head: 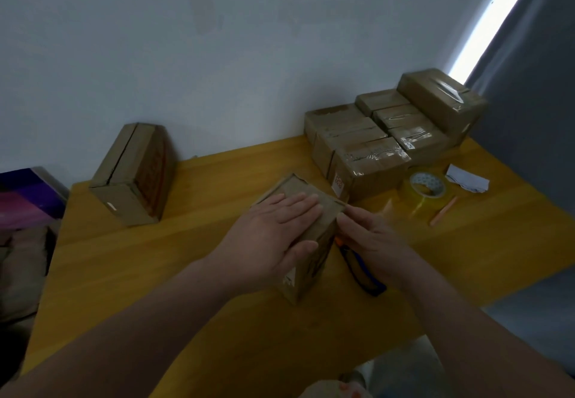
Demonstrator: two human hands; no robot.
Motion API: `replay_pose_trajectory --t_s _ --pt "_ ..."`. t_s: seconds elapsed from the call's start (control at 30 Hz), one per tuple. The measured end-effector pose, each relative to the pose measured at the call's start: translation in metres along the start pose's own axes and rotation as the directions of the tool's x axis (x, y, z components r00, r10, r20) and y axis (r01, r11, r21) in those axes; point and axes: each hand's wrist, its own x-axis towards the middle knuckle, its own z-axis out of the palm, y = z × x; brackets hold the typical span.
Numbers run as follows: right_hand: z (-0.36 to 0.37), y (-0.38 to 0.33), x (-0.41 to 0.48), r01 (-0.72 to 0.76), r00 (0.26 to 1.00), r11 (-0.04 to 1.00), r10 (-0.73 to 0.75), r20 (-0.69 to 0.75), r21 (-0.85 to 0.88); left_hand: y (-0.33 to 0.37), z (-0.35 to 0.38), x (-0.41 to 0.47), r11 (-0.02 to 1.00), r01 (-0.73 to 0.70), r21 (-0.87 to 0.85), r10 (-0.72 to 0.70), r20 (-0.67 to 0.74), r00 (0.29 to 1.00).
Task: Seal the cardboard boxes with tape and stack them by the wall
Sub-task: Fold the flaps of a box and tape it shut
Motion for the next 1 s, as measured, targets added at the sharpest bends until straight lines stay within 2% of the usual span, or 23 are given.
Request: replay_pose_trajectory --t_s 0.2,0.33,0.47,0.57,0.7,1.0 --pt "0.003 -0.003 -0.001 0.032 0.999 0.998 -0.030 -0.034 0.060 0.005 0.006 0.003 1.000 -0.012 0.015 0.012 -0.027 1.000" --pt "0.012 -0.004 0.002 0.050 0.986 0.999 -0.046 -0.160 0.019 0.003 0.008 0.002 0.998 -0.023 0.058 0.027 -0.076 0.997" --pt "0.022 0.000 0.006 0.100 0.936 0.984 -0.144 -0.321 -0.149 0.003 0.010 -0.001 0.996 -0.030 0.090 0.040 -0.115 0.993" --pt "0.028 0.000 0.004 0.161 0.891 0.948 -0.259 -0.373 -0.274 0.003 0.011 -0.002 0.997 -0.029 0.075 0.038 -0.130 0.991" --pt "0.031 -0.003 0.003 0.172 0.850 0.888 -0.352 -0.392 -0.426 0.003 0.011 -0.005 0.998 -0.036 0.049 0.043 -0.152 0.987" --pt "0.029 -0.003 0.011 0.169 0.764 0.746 -0.512 -0.393 -0.644 0.005 0.007 -0.002 0.999 -0.034 -0.019 0.031 -0.143 0.989"
